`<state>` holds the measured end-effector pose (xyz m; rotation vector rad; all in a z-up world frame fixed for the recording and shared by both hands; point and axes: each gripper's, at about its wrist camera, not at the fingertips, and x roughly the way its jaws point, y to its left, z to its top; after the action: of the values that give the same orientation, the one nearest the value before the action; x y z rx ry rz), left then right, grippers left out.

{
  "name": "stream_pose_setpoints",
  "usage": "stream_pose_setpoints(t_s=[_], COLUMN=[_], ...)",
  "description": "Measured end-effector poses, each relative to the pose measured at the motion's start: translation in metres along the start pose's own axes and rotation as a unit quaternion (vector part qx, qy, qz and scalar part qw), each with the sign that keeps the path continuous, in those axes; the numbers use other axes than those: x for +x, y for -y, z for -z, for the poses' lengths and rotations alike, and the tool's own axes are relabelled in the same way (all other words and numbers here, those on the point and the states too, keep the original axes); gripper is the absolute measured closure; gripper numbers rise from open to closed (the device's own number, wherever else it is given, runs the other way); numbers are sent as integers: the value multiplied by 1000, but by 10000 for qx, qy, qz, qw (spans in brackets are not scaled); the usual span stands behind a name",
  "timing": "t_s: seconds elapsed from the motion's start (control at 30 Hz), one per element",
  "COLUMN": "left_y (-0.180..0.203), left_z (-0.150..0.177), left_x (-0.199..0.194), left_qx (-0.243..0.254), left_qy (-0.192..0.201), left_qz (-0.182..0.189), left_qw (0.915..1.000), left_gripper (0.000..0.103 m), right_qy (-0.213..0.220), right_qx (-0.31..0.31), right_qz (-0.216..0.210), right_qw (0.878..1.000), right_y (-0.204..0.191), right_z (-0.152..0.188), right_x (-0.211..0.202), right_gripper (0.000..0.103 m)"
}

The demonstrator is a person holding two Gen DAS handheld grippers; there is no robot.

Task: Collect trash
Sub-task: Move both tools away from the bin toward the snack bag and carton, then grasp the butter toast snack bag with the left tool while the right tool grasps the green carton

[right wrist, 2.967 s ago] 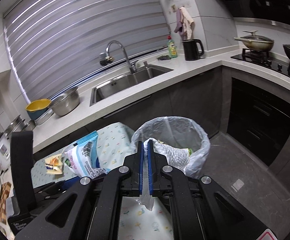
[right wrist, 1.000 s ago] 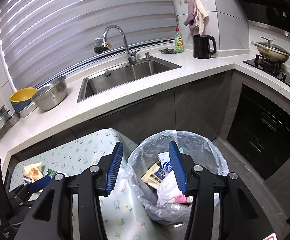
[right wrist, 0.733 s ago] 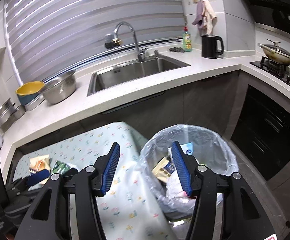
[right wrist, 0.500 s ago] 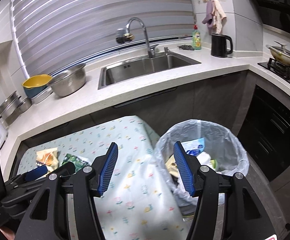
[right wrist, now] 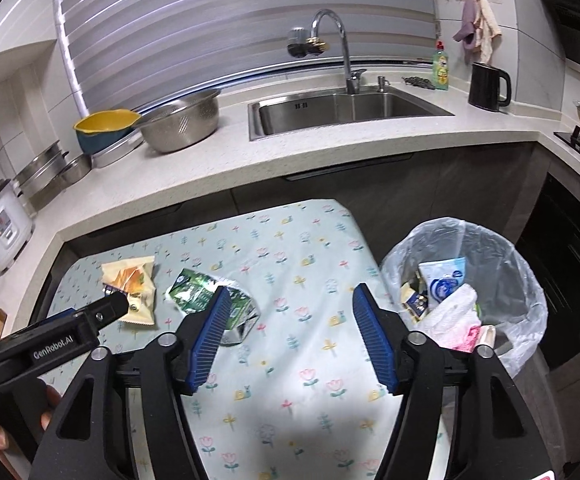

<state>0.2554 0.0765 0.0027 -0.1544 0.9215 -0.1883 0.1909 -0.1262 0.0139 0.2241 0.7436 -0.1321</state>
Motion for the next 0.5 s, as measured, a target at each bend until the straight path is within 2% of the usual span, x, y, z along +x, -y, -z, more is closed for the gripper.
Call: stream_pose_setpoints(t_s=[0.2, 0.5], left_y=[-33, -68], left_z=[-5, -15], left_x=[11, 44], left_qx=[-275, -545], left_qy=[-59, -209], left_qz=[-150, -361], left_qw=[9995, 9976], left_gripper=[12, 12], right_qy=[-231, -674], right_qx=[-140, -66], right_qz=[-71, -137], right_qw=[9996, 9976], right_y=[-26, -41], right_z=[8, 18], right_x=[31, 92], right_gripper=[39, 39])
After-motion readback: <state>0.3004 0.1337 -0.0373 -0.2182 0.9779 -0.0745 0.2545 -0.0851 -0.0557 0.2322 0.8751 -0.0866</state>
